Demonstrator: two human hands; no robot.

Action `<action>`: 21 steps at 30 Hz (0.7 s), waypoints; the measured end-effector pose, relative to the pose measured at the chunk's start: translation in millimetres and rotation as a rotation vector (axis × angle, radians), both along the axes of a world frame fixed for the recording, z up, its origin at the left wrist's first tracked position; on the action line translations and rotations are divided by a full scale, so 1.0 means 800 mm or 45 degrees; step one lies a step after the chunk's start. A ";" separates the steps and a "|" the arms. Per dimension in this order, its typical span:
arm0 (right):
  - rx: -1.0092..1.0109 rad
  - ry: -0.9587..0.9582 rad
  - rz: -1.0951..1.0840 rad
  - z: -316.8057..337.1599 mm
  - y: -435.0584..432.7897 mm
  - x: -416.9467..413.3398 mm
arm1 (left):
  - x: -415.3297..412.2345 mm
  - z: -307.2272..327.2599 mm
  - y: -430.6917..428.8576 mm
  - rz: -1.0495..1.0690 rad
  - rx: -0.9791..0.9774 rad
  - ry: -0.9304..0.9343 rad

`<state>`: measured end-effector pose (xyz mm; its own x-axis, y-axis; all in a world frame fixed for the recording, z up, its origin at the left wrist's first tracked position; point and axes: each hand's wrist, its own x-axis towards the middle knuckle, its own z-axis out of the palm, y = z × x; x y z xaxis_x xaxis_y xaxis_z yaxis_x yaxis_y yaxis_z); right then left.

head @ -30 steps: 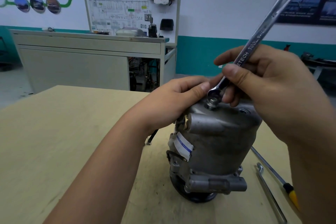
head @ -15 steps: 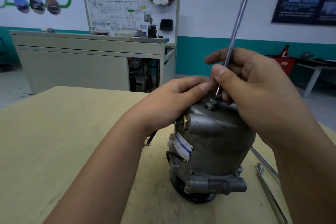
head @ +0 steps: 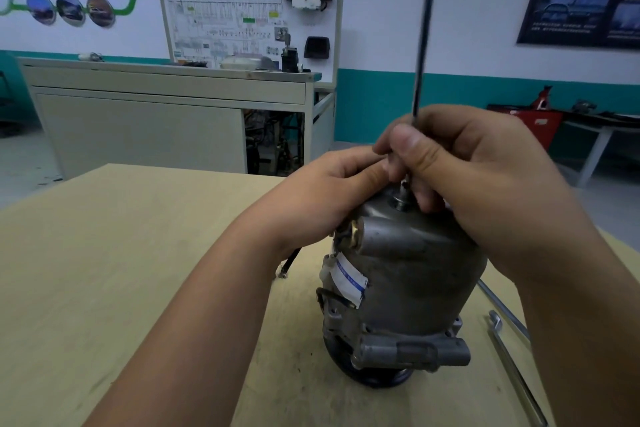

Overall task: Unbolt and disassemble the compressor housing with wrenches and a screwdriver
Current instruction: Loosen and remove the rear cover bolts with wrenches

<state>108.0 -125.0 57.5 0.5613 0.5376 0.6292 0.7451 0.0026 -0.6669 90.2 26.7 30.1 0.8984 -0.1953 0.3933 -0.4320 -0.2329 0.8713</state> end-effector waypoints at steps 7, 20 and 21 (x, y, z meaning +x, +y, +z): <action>0.028 0.087 -0.006 -0.001 -0.006 0.004 | -0.002 0.001 -0.001 0.008 -0.014 -0.001; 0.027 0.137 -0.002 0.003 -0.014 0.008 | 0.000 0.000 0.000 0.004 0.019 -0.022; 0.008 0.160 0.001 0.003 -0.016 0.009 | 0.000 0.000 0.000 0.004 0.020 -0.017</action>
